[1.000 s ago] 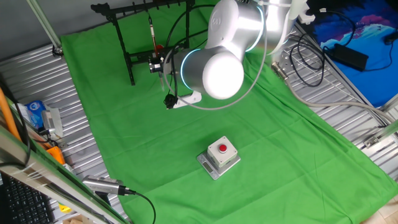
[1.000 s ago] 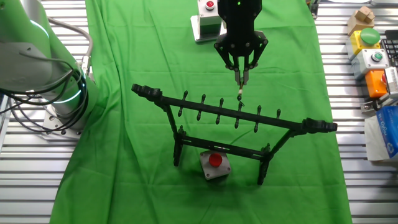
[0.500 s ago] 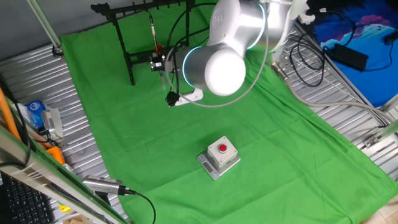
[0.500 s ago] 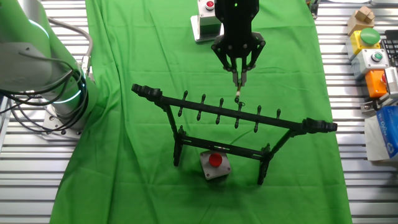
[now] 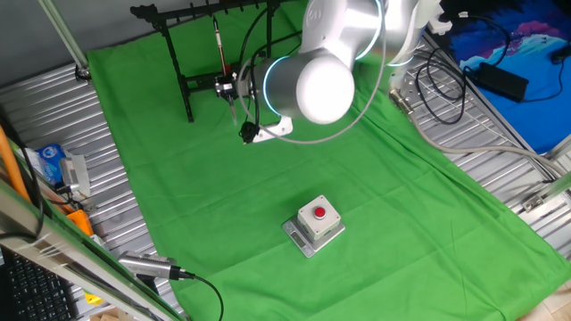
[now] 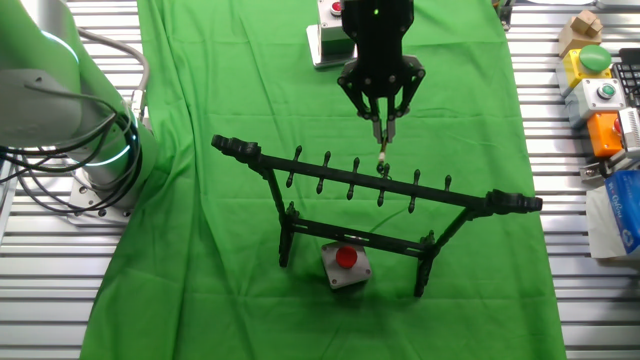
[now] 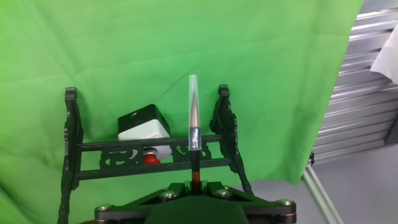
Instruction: Place the brush on the pen rack
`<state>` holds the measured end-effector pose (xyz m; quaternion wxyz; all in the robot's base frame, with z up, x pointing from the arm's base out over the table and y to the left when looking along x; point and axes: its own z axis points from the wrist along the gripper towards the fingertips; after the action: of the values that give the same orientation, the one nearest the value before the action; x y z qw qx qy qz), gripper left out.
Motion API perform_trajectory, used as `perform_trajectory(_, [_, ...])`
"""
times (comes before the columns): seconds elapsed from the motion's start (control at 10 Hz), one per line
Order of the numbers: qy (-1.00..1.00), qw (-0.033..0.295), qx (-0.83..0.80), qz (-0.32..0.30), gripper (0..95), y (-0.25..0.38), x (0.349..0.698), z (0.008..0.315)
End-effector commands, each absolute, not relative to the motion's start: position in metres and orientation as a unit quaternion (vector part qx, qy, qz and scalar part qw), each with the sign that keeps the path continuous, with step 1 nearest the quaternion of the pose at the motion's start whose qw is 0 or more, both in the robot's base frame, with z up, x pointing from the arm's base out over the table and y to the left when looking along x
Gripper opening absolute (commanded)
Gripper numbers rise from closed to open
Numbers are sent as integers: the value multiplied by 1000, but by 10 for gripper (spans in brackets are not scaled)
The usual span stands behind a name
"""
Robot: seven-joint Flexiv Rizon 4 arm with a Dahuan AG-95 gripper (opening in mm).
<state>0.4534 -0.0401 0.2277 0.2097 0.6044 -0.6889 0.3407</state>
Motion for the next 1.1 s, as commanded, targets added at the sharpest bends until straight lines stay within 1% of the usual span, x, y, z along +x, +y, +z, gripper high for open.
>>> perform_trajectory(0.1, [-692, 209, 602, 339, 0, -39, 455, 225])
perform_trajectory(0.6, [-697, 206, 598, 338, 0, -40, 456, 222])
perform_trajectory(0.7, [-694, 204, 606, 331, 380, -40, 456, 222])
perform_trajectory(0.8, [-694, 201, 611, 324, 570, -40, 456, 222])
perform_trajectory(1.1, [-694, 198, 614, 320, 570, -39, 456, 222])
